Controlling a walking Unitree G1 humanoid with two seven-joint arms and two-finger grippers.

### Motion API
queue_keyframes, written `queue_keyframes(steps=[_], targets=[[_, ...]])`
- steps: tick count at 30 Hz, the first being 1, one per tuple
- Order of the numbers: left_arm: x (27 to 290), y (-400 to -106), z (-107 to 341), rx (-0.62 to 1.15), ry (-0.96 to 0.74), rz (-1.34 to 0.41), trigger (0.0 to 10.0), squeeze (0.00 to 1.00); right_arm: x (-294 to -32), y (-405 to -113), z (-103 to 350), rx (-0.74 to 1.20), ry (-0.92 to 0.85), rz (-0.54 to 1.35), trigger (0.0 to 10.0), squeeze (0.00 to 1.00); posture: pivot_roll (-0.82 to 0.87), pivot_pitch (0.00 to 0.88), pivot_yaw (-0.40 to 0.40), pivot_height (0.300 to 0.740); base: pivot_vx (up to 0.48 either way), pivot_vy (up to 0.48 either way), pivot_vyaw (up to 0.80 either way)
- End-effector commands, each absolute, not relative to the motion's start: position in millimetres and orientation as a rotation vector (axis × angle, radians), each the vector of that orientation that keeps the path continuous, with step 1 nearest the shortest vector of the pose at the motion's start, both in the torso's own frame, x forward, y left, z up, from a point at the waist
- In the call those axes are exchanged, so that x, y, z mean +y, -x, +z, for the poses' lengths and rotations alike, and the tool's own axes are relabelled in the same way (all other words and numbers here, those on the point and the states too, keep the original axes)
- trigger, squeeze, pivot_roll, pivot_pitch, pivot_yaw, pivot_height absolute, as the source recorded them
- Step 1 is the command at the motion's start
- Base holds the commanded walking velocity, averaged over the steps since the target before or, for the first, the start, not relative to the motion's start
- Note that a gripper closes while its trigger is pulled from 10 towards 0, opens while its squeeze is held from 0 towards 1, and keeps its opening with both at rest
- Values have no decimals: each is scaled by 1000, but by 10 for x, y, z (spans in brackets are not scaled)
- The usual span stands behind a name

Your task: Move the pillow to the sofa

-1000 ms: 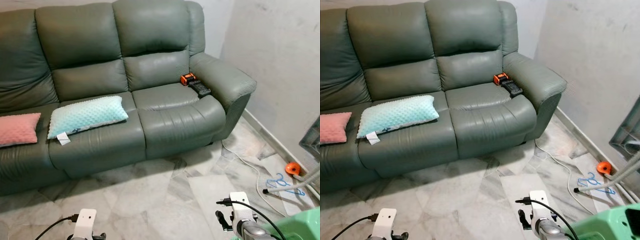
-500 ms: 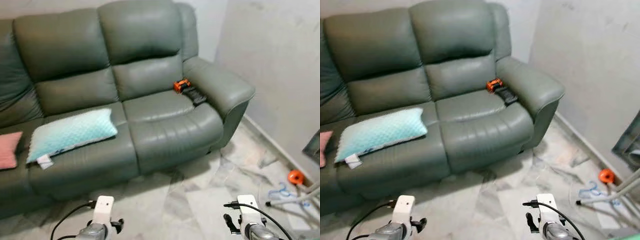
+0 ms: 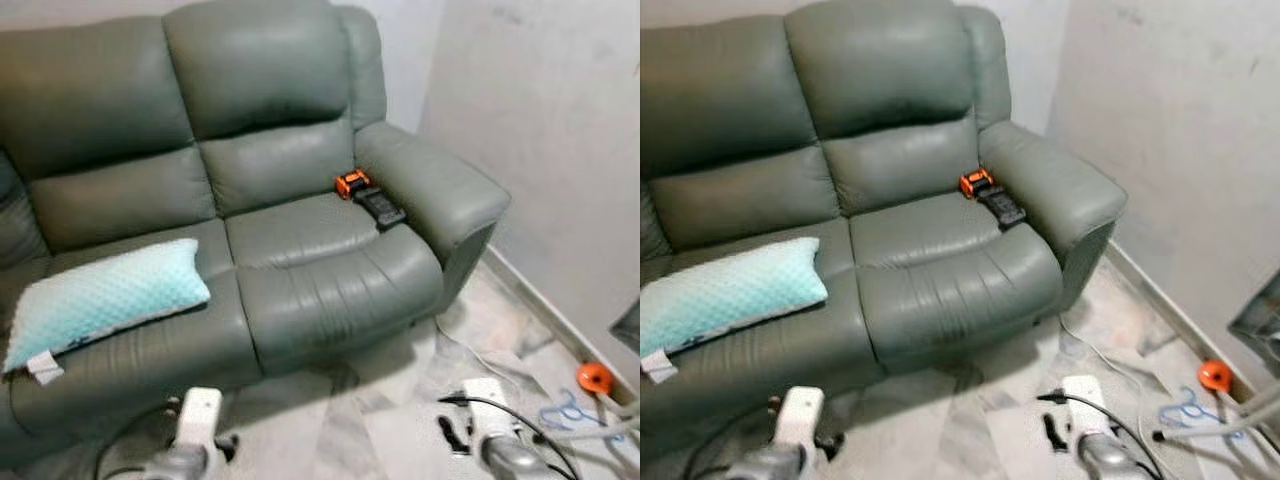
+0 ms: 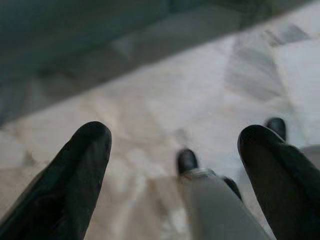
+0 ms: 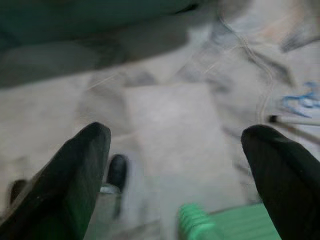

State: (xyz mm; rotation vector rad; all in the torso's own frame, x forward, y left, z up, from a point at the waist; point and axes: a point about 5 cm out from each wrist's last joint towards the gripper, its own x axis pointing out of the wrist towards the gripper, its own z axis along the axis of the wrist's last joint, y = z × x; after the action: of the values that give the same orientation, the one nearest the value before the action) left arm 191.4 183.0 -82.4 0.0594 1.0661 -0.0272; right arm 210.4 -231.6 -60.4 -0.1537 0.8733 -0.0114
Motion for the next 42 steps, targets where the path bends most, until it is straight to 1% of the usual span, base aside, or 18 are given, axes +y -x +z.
queue_keyframes(steps=[1,42], targets=[[1973,-1890,-817,1076,-90,-1,10000,0,-2240,-2103,-623,878,141,7,10000,0,-88,0,15,740,0,0,-581],[2011,-1854,-830,1102,-96,12,10000,0,-2217,-2122,-617,867,138,2,10000,0,-92,0,28,740,0,0,-799]])
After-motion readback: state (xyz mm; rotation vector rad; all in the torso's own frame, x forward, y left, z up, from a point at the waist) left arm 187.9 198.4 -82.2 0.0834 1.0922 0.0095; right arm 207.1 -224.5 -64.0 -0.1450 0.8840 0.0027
